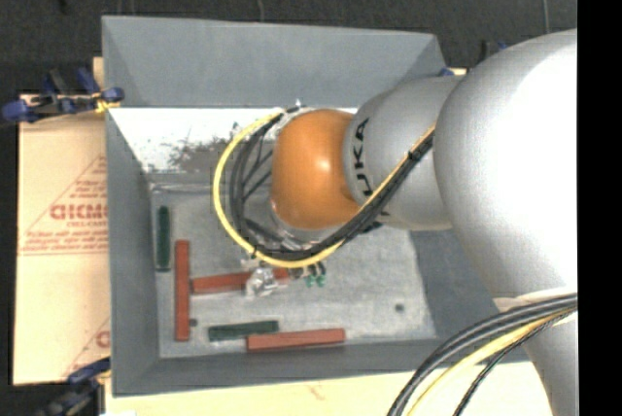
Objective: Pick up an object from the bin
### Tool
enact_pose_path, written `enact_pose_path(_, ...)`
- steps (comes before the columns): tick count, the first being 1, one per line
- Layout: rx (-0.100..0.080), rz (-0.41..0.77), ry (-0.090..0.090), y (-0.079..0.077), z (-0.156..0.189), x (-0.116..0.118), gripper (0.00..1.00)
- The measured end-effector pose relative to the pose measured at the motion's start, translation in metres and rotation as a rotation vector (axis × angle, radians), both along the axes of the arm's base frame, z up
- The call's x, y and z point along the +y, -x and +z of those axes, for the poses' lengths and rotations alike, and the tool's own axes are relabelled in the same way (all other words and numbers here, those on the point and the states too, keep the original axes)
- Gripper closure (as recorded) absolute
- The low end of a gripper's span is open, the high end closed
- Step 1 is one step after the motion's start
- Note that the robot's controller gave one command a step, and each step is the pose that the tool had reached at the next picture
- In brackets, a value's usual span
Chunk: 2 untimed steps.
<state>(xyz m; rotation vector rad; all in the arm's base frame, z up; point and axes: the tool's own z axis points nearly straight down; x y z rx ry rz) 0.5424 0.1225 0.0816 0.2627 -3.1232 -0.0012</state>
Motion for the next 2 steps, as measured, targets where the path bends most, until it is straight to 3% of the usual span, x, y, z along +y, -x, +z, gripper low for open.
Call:
enact_pose_path(1,-0.001,0.000,0.000,0.000,0.000,0.000,1.00)
enact_pose_path(2,-0.021,0.044,-0.001,-0.027,0.188,0.012,1.00)
